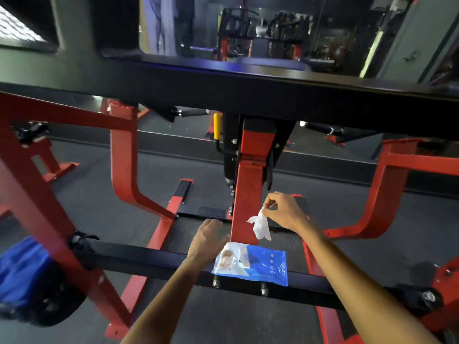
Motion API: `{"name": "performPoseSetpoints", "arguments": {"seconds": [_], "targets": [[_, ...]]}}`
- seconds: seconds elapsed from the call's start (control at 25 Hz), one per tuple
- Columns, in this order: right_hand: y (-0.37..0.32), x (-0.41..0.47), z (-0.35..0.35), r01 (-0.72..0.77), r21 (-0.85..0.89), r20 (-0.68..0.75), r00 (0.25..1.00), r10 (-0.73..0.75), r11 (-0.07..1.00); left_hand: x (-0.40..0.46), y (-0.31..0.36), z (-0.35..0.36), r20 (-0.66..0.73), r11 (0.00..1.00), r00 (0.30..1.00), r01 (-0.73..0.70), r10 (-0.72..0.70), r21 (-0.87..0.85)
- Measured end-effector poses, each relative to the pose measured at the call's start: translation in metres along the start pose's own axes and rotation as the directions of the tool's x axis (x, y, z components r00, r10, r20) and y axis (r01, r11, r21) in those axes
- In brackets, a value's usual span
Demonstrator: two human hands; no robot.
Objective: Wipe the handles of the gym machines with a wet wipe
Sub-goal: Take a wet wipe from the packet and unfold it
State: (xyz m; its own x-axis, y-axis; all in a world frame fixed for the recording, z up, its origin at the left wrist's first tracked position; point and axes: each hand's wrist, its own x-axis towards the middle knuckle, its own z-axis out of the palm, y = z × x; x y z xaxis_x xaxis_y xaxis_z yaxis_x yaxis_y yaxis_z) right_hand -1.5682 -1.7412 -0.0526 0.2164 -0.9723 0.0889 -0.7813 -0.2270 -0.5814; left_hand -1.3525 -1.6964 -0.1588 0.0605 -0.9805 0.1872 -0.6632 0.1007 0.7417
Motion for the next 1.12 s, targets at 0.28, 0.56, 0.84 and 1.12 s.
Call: {"name": "performPoseSetpoints", "arguments": {"seconds": [0.28, 0.56, 0.84, 1.12], "targets": [[-0.075, 0.009, 0.039, 0.202, 0.055, 0.063, 0.977, -0.205, 0.978, -0.049, -0.012, -0.101, -0.321, 0.992, 0.94, 0.129, -0.119, 0.011], [-0.205, -0.017, 0.115, 0.412, 0.188, 0.208, 0.871, -0.446, 0.892, -0.153, -0.05, -0.21, -0.555, 0.956, 0.795, 0.294, -0.245, -0.001], [-0.355, -0.067, 0.197, 0.543, 0.285, 0.248, 0.754, -0.608, 0.79, -0.259, -0.104, -0.333, -0.721, 0.888, 0.6, 0.456, -0.347, -0.048], [-0.51, -0.128, 0.299, 0.564, 0.361, 0.311, 0.678, -0.666, 0.742, -0.372, -0.18, -0.464, -0.764, 0.833, 0.552, 0.552, -0.333, 0.036]]}}
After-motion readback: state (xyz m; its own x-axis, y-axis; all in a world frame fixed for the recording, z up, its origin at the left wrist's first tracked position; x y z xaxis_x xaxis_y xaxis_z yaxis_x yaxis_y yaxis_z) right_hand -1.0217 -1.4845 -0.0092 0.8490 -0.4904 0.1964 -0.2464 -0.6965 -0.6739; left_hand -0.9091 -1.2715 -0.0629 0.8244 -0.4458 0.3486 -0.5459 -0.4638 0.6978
